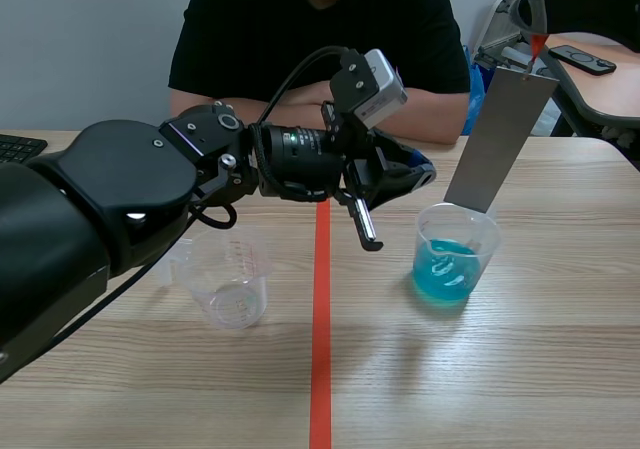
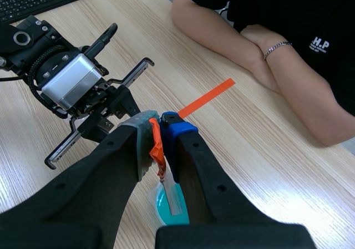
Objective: Do the redox reaction experiment.
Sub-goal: 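Raise the plate and point at it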
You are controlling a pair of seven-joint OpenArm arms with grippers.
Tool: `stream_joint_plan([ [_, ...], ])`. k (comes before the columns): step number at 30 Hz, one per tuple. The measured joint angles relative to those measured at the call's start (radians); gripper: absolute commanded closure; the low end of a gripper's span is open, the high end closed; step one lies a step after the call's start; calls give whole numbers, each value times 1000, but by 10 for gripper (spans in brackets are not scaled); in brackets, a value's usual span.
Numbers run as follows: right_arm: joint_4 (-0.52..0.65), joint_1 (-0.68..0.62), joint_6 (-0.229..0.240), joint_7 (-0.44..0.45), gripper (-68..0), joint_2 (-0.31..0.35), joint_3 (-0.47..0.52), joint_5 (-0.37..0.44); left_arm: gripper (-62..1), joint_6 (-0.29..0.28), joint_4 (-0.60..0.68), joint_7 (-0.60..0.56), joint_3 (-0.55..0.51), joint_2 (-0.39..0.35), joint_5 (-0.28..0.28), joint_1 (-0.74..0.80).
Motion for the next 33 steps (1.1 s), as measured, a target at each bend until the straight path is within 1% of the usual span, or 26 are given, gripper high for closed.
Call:
stream_joint_plan([
  [15,0,0,0,0,-15,0,0,0,-40,0,0,0,0,-1,-5,0],
  [20,0,0,0,0,-15,0,0,0,-40,0,0,0,0,-19,-13,0],
  [21,0,0,0,0,-15,0,0,0,-40,0,0,0,0,-27,-21,0],
  [23,0,0,0,0,-15,0,0,0,-40,0,0,-8,0,-50,-60,0],
  [27,0,0,0,0,-15,0,0,0,-40,0,0,-32,0,-124,-105,0],
  [29,0,0,0,0,-15,0,0,0,-40,0,0,-51,0,-175,-110,0],
  [33,0,0,0,0,-15,0,0,0,-40,0,0,-124,0,-310,-173,1],
])
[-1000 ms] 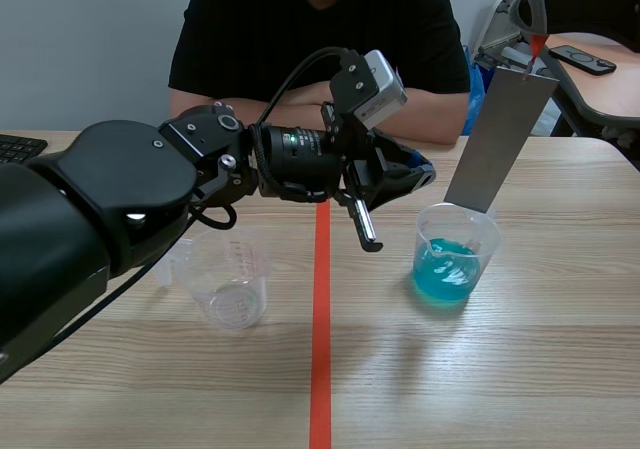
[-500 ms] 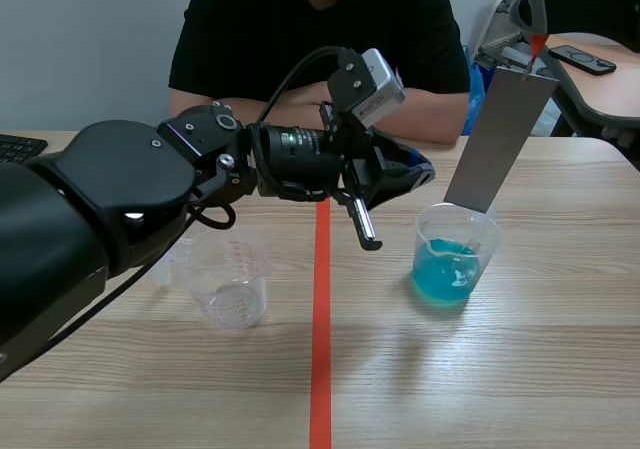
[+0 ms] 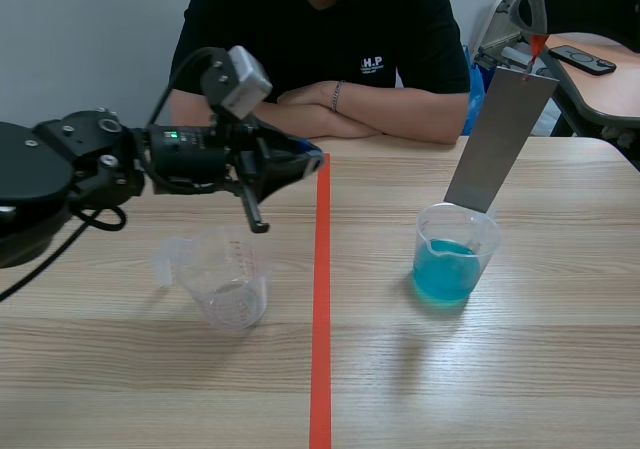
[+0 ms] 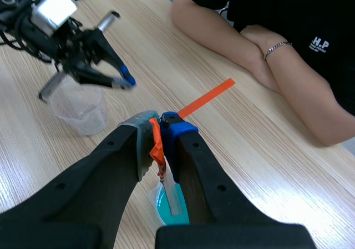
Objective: Do the redox reaction experiment.
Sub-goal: 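Raise the plate and point at it, then lower the plate into the blue solution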
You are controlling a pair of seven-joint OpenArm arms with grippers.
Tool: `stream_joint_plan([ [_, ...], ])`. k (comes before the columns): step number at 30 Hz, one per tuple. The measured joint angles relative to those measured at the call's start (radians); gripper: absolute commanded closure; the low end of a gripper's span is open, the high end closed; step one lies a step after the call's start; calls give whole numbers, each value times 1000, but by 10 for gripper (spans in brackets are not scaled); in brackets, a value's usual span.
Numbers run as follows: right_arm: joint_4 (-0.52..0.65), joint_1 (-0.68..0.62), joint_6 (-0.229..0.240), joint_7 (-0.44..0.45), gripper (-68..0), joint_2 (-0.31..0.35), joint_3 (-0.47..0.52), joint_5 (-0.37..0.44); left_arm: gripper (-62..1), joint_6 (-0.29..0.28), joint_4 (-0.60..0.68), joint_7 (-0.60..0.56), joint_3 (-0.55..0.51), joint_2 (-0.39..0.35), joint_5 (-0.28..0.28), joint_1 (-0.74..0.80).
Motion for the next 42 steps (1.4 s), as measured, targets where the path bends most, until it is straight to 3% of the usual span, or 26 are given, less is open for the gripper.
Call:
stream_joint_plan([
  [8,0,0,0,0,-15,0,0,0,-40,0,37,-172,-37,-404,-118,126],
  [13,0,0,0,0,-15,0,0,0,-40,1,38,-298,-208,-615,-149,389],
  [16,0,0,0,0,-15,0,0,0,-40,6,37,-349,-353,-671,-148,597],
  [20,0,0,0,0,-15,0,0,0,-40,73,38,-397,-558,-648,-128,880],
  [24,0,0,0,0,-15,0,0,0,-40,116,38,-458,-743,-556,-117,1112],
  [30,0,0,0,0,-15,-1,0,0,-40,241,38,-572,-959,-382,31,1331],
  [37,0,-1,0,8,-15,-3,0,0,-40,368,138,-597,-1018,-180,212,1466],
  [42,-20,-6,0,8,-15,-31,0,-40,-40,414,240,-600,-1017,-106,252,1516],
])
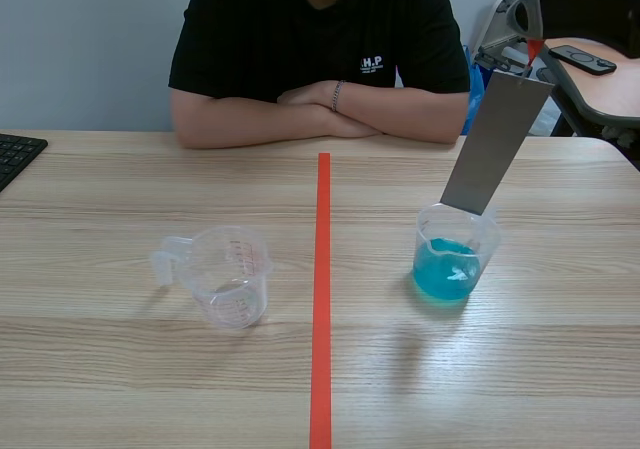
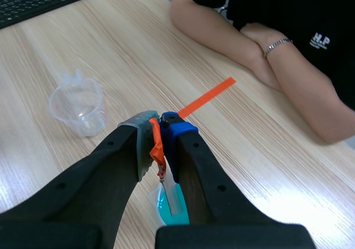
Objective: Do the redox reaction experiment.
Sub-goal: 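Lower the plate into the blue solution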
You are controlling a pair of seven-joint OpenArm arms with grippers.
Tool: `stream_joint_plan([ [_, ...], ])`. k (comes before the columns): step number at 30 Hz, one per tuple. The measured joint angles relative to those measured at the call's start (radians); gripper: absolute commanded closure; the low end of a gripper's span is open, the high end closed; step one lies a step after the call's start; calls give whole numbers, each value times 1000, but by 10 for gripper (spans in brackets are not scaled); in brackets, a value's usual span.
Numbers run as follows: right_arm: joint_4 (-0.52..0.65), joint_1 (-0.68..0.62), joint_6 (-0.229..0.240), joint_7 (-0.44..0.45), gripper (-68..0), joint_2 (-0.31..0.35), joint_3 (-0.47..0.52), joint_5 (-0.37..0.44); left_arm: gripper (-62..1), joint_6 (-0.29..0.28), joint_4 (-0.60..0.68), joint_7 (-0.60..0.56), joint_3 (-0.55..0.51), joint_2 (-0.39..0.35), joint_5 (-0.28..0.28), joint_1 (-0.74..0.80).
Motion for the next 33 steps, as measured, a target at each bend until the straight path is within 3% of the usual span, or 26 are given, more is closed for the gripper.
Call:
stream_joint_plan([
  [7,-48,-5,0,0,-15,-45,-9,-47,-40,10,99,-2,0,18,2,63],
  [15,-123,-5,0,6,-15,-89,-40,-115,-41,10,94,0,0,19,5,63],
  [25,-212,-5,0,94,-15,-140,-61,-273,-40,10,91,2,0,19,5,58],
  [33,-256,-5,0,191,-15,-143,-104,-394,-40,10,91,5,0,19,5,58],
])
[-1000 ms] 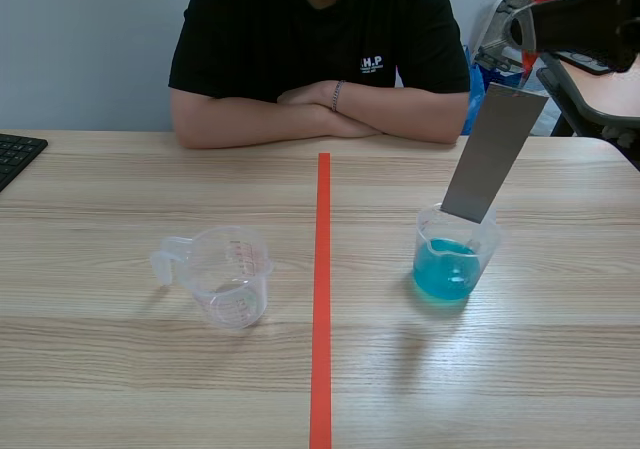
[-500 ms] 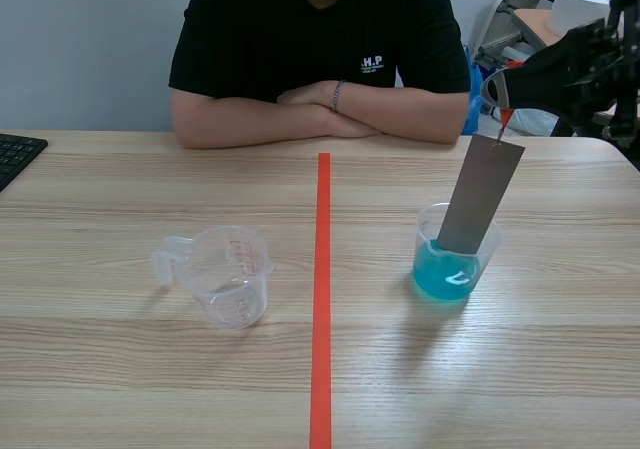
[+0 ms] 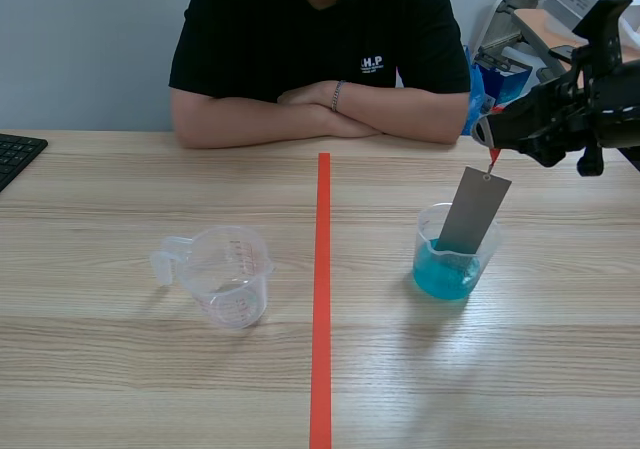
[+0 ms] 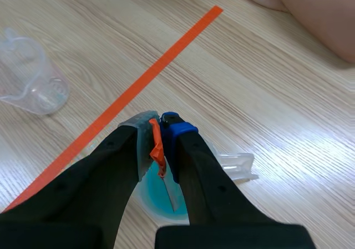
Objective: Do the redox reaction experiment.
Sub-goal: 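Lower the plate into the blue solution, then hold the plate still in the solution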
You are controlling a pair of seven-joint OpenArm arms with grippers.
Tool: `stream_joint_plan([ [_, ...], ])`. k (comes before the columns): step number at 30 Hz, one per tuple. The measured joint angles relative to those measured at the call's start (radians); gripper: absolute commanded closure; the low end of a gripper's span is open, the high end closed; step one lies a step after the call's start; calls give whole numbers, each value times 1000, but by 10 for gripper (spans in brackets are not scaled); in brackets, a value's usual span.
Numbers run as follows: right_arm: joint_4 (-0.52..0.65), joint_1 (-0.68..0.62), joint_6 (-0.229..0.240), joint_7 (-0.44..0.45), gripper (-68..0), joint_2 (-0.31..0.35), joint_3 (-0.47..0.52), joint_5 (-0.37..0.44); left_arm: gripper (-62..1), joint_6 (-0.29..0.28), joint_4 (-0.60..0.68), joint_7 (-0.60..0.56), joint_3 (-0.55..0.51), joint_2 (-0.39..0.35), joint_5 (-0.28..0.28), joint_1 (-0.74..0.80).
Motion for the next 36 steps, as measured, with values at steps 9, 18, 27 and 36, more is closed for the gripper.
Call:
stream_joint_plan([
  [9,-60,0,0,72,-15,0,-22,-69,-40,0,0,0,0,0,0,0],
  [18,-60,0,0,72,-15,0,-26,-69,-40,0,0,0,0,0,0,0],
  [27,-60,0,0,72,-15,0,-26,-69,-40,0,0,0,0,0,0,0],
  [36,-60,0,0,72,-15,0,-26,-69,-40,0,0,0,0,0,0,0],
])
